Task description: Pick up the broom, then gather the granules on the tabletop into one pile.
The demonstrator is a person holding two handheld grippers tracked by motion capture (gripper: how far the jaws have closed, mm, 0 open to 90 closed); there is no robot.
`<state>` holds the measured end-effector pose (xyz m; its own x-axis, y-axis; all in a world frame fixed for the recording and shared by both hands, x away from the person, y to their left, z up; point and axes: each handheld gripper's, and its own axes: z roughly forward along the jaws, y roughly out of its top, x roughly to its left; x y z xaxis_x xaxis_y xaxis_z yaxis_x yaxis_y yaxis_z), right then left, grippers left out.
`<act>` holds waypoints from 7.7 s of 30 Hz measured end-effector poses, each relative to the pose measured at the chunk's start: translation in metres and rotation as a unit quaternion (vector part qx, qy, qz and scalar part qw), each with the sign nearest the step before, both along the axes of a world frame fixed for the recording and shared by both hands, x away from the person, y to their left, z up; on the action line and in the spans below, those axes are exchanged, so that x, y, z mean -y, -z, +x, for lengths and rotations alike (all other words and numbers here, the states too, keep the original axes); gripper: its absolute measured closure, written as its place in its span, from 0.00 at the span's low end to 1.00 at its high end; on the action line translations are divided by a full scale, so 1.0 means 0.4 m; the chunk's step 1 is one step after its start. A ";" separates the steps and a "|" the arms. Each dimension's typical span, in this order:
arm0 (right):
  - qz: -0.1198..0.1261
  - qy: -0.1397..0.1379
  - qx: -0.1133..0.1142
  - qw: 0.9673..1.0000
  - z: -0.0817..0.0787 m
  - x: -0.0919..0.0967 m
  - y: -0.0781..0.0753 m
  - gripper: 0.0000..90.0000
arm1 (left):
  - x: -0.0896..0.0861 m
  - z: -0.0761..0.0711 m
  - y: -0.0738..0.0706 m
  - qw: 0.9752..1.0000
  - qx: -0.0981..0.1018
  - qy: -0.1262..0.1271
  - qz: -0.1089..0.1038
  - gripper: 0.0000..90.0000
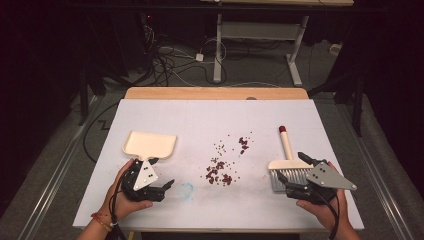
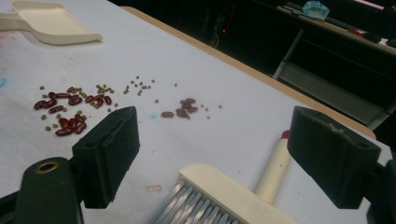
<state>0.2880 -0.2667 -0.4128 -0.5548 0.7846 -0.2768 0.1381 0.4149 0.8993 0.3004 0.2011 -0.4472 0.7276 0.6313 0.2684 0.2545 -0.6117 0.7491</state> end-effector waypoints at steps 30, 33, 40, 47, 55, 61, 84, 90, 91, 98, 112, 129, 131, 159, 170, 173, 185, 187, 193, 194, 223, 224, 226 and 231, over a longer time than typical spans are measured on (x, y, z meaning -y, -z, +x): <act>0.014 0.052 -0.070 0.996 0.078 0.055 -0.014 0.20 | 0.010 0.006 0.019 1.000 -0.018 0.003 0.024 0.19; 0.023 0.069 -0.105 0.992 0.120 0.067 -0.026 0.21 | 0.011 0.005 0.019 0.999 -0.018 0.004 0.026 0.19; 0.005 0.123 -0.188 0.974 0.243 0.070 -0.010 0.25 | 0.014 0.010 0.025 0.999 -0.024 0.006 0.029 0.19; 0.001 0.152 -0.277 0.949 0.343 0.072 0.063 0.30 | 0.013 0.008 0.026 0.999 -0.026 0.006 0.029 0.19; -0.046 0.147 -0.322 0.934 0.384 0.041 0.103 0.64 | 0.020 0.008 0.031 0.999 -0.033 0.015 0.035 0.19; -0.032 0.131 -0.320 0.938 0.388 0.050 0.105 0.76 | 0.024 0.006 0.031 0.998 -0.034 0.021 0.039 0.19; 0.104 0.084 -0.173 0.976 0.251 0.117 -0.030 0.79 | 0.028 0.002 0.019 0.998 -0.047 0.032 0.023 0.19; 0.125 0.067 -0.130 0.981 0.209 0.099 -0.084 0.79 | 0.037 0.003 -0.010 0.996 -0.062 0.048 -0.032 0.20; 0.124 0.056 -0.128 0.982 0.201 0.091 -0.093 0.79 | 0.051 0.008 -0.026 0.992 -0.091 0.067 -0.063 0.20; 0.118 0.005 -0.087 0.989 0.121 -0.001 -0.156 0.79 | 0.176 0.000 -0.098 0.980 -0.103 0.136 -0.103 0.22; 0.114 -0.009 -0.047 0.992 0.055 -0.140 -0.153 0.78 | 0.476 0.027 -0.108 0.972 -0.100 0.176 -0.121 0.37; 0.100 -0.039 -0.008 0.994 0.004 -0.220 -0.159 0.78 | 0.465 0.029 -0.101 0.968 -0.063 0.176 -0.165 0.63; 0.109 -0.040 -0.012 0.993 0.005 -0.215 -0.157 0.78 | 0.462 0.030 -0.103 0.968 -0.064 0.178 -0.165 0.63; -0.038 -0.324 -0.130 0.936 0.084 -0.155 -0.085 0.46 | 0.328 0.035 -0.125 0.950 -0.072 0.294 -0.073 0.73; -0.100 -0.392 -0.150 0.902 0.088 -0.196 -0.013 0.72 | 0.332 0.047 -0.101 0.937 -0.098 0.327 -0.069 0.71; -0.095 -0.376 -0.139 0.911 0.087 -0.196 -0.017 0.74 | 0.324 0.055 -0.099 0.949 -0.083 0.296 -0.074 0.60; -0.048 -0.268 -0.120 0.955 0.123 -0.135 -0.045 0.74 | 0.174 0.065 -0.104 0.991 0.011 0.118 -0.054 0.24; -0.030 -0.251 -0.119 0.960 0.135 -0.119 -0.055 0.74 | 0.133 0.060 -0.091 0.995 0.020 0.085 -0.047 0.23; -0.035 -0.197 -0.109 0.974 0.152 -0.094 -0.067 0.75 | 0.023 0.041 -0.055 0.999 0.019 0.019 -0.027 0.22; -0.034 -0.190 -0.107 0.975 0.154 -0.089 -0.069 0.75 | 0.010 0.036 -0.048 0.999 0.019 0.011 -0.024 0.22; -0.156 0.052 -0.101 0.981 0.433 -0.116 0.021 0.75 | -0.033 0.005 0.016 1.000 0.002 -0.024 0.001 0.21; -0.156 0.052 -0.101 0.981 0.433 -0.116 0.021 0.75 | -0.032 0.005 0.015 1.000 0.002 -0.023 0.000 0.21; -0.176 0.054 -0.102 0.978 0.455 -0.146 0.045 0.75 | -0.032 0.005 0.015 1.000 0.002 -0.022 0.001 0.21; -0.157 0.041 -0.113 0.980 0.473 -0.172 0.061 0.75 | -0.029 0.006 0.015 1.000 0.001 -0.016 0.004 0.21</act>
<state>0.4774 -0.1981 -0.4371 -0.5690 0.7247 -0.3887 0.3629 0.6454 0.6722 0.3028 0.2128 -0.4532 0.7059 0.6523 0.2760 0.2721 -0.6095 0.7446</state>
